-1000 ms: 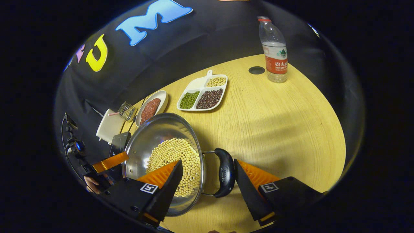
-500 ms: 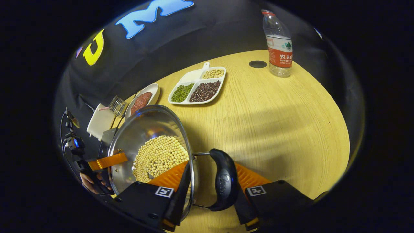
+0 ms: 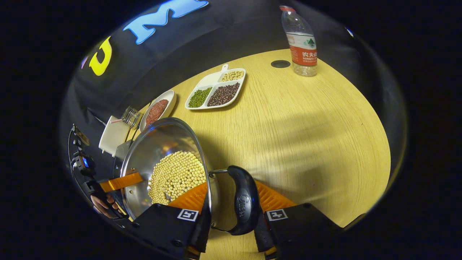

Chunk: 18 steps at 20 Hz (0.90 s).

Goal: First push the handle of the pot to place it horizontally, then grasp the pot with both hands and set it on the induction cooktop.

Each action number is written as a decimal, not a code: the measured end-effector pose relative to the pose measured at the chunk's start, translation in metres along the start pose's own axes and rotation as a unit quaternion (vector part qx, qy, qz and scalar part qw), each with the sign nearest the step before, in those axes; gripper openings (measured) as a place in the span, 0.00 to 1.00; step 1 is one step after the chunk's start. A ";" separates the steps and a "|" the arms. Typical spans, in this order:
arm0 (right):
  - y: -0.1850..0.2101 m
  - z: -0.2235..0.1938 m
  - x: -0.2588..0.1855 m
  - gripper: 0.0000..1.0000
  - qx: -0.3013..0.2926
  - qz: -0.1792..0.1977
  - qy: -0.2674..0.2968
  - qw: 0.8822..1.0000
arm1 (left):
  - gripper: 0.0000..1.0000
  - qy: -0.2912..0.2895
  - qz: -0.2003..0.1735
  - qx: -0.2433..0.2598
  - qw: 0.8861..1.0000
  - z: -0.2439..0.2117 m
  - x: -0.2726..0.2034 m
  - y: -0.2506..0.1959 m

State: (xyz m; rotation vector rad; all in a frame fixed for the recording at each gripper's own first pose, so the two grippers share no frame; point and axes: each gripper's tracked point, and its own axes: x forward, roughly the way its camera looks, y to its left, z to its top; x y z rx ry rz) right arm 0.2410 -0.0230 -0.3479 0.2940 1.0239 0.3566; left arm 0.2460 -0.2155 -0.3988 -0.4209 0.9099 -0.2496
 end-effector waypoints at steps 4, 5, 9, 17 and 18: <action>0.002 -0.008 -0.039 0.51 -0.007 0.007 -0.011 1.000 | 0.52 -0.012 0.002 -0.003 1.000 -0.013 -0.038 -0.023; 0.002 -0.012 -0.050 0.51 -0.011 0.006 -0.015 1.000 | 0.50 -0.015 0.002 -0.002 1.000 -0.019 -0.048 -0.030; 0.000 -0.035 -0.095 0.51 -0.020 0.003 -0.025 0.999 | 0.50 -0.028 0.011 0.005 1.000 -0.043 -0.090 -0.049; 0.010 -0.087 -0.155 0.51 0.005 -0.020 -0.036 0.999 | 0.53 -0.014 -0.016 0.027 0.999 -0.073 -0.145 -0.063; 0.015 -0.090 -0.160 0.51 0.010 -0.024 -0.040 0.999 | 0.53 -0.011 -0.021 0.028 0.999 -0.073 -0.150 -0.061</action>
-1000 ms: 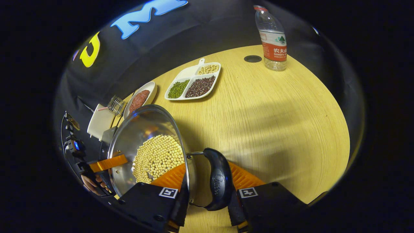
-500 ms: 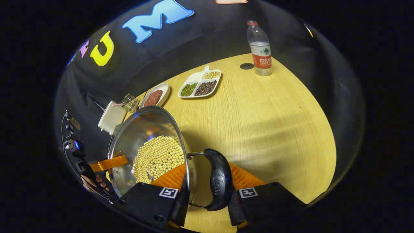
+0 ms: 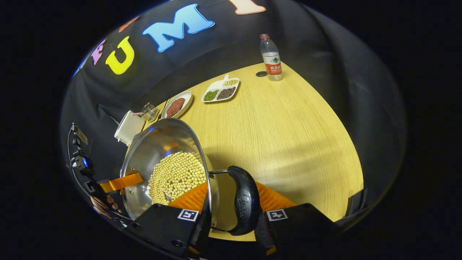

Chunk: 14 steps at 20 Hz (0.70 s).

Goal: First push the handle of the pot to place it horizontally, then grasp the pot with both hands and set it on the induction cooktop.

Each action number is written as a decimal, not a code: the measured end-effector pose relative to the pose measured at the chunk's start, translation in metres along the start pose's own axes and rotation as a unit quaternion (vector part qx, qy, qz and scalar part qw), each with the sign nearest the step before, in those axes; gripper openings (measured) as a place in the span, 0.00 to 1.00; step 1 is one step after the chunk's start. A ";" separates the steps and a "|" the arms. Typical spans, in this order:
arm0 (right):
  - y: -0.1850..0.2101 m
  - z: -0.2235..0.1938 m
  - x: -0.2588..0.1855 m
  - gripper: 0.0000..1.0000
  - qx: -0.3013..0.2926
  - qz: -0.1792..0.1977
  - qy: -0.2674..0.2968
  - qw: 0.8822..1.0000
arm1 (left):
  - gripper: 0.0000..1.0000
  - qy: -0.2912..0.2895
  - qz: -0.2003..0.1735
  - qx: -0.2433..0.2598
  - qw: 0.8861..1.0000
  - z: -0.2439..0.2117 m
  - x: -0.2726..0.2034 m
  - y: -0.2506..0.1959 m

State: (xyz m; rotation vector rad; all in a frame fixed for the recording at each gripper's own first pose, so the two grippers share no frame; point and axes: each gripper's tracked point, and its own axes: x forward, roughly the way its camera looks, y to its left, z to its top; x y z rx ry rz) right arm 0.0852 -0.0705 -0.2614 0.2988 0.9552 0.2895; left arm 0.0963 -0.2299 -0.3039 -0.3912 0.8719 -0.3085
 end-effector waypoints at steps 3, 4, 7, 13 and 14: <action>0.024 -0.006 -0.013 0.51 0.009 -0.012 -0.013 1.000 | 0.53 0.000 -0.015 0.009 1.000 0.010 -0.016 0.013; 0.034 -0.007 -0.016 0.54 0.011 -0.014 -0.017 1.000 | 0.53 -0.001 -0.019 0.010 1.000 0.015 -0.022 0.020; 0.069 -0.013 -0.019 0.51 0.019 -0.015 -0.017 1.000 | 0.53 -0.015 -0.025 0.011 1.000 0.034 -0.041 0.045; 0.151 -0.006 -0.001 0.54 -0.008 -0.001 -0.026 1.000 | 0.46 -0.029 -0.021 -0.023 0.999 0.061 -0.080 0.122; 0.165 -0.005 0.005 0.54 -0.012 0.003 -0.026 1.000 | 0.49 -0.031 -0.020 -0.026 0.999 0.066 -0.085 0.135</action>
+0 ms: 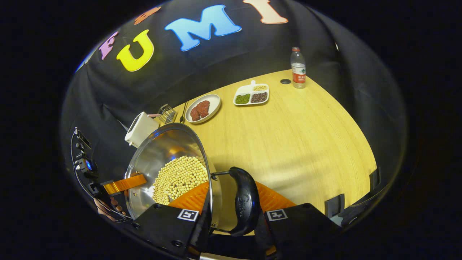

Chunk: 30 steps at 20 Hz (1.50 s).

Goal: First push the handle of the pot to place it horizontally, then grasp the pot with both hands and set it on the induction cooktop.

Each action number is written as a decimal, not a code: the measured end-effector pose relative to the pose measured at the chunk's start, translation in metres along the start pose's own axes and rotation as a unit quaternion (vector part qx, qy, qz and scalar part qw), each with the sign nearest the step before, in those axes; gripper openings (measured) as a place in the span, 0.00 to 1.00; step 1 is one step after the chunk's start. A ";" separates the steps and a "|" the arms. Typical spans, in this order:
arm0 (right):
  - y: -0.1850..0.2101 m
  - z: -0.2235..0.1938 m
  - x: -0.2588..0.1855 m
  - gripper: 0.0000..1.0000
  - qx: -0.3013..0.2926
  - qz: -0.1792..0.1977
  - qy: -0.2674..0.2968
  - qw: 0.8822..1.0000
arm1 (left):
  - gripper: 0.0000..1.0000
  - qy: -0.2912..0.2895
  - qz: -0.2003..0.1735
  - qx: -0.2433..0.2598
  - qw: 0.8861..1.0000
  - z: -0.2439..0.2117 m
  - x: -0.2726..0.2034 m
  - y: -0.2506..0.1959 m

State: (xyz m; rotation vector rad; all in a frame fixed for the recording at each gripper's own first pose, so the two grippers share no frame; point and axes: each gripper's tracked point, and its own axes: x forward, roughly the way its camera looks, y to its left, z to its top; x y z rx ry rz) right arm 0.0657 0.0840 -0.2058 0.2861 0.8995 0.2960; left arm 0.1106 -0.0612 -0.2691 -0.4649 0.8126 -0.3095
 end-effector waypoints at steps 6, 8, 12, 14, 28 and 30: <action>0.073 -0.001 0.037 0.51 -0.015 0.014 0.010 1.000 | 0.50 -0.013 0.015 -0.007 1.000 0.029 -0.017 0.074; 0.092 0.001 0.050 0.51 -0.018 0.018 0.010 1.000 | 0.50 -0.016 0.019 -0.008 1.000 0.039 -0.020 0.095; 0.130 0.004 0.081 0.51 -0.010 0.027 0.022 0.999 | 0.50 -0.022 0.028 -0.006 0.999 0.066 -0.017 0.140; 0.145 0.009 0.099 0.51 -0.012 0.029 0.022 0.999 | 0.53 -0.025 0.031 -0.006 0.999 0.079 -0.015 0.161; 0.190 0.030 0.207 0.53 0.017 0.030 0.030 0.999 | 0.50 -0.028 0.051 -0.005 0.998 0.130 0.054 0.246; 0.193 0.033 0.215 0.53 0.019 0.031 0.030 0.999 | 0.50 -0.030 0.053 -0.003 0.998 0.134 0.060 0.252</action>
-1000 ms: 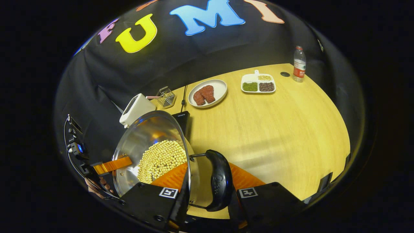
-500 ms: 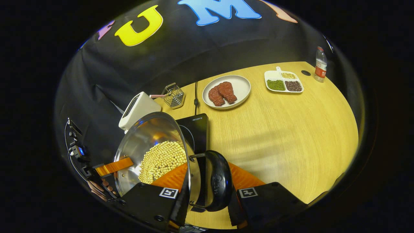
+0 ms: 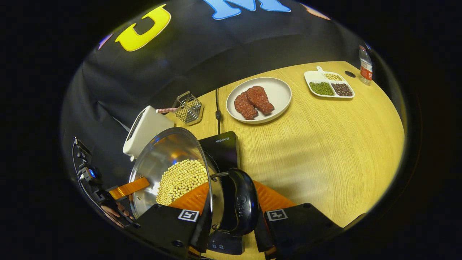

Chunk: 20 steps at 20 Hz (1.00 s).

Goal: First push the handle of the pot to place it horizontally, then grasp the pot with both hands and set it on the induction cooktop.

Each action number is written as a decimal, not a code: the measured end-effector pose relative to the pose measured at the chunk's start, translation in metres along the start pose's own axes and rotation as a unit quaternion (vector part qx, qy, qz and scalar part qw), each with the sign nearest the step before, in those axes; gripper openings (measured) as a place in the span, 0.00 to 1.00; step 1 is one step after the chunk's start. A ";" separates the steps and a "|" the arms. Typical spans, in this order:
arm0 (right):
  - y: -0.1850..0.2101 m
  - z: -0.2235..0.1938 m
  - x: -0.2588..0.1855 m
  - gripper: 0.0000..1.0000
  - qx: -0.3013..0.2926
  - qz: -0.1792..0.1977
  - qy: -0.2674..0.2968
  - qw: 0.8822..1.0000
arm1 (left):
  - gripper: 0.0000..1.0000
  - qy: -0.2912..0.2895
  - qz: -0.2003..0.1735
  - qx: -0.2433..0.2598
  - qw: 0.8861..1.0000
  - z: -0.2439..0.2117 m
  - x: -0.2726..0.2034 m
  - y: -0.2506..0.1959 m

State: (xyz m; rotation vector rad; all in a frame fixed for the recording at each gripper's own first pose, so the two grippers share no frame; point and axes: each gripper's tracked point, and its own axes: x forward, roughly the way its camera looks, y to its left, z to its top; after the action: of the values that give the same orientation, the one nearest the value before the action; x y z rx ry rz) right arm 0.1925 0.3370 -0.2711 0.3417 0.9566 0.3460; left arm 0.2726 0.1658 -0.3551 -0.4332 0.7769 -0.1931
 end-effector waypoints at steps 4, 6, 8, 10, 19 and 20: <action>0.003 0.005 0.018 0.50 0.000 0.005 -0.002 1.000 | 0.53 -0.003 0.004 0.003 1.000 0.005 0.013 0.007; 0.004 0.009 0.026 0.50 0.000 0.008 -0.004 1.000 | 0.53 -0.009 0.006 0.003 1.000 0.008 0.019 0.010; 0.002 0.010 0.034 0.50 -0.003 0.008 -0.007 1.000 | 0.49 -0.007 0.006 0.002 1.000 0.006 0.023 0.014; 0.000 0.009 0.040 0.53 0.000 0.008 -0.005 1.000 | 0.53 -0.023 0.007 0.015 1.000 0.014 0.027 0.015; 0.003 0.009 0.042 0.58 0.015 0.006 0.003 1.000 | 0.53 -0.019 0.014 0.008 1.000 0.009 0.024 0.021; 0.002 0.009 0.043 0.59 0.018 0.007 0.003 1.000 | 0.53 -0.021 0.016 0.008 1.000 0.009 0.023 0.022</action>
State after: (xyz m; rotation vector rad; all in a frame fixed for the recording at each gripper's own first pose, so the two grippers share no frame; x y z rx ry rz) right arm 0.2230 0.3564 -0.2969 0.3797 0.9668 0.3429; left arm 0.2955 0.1805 -0.3733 -0.4083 0.7411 -0.1593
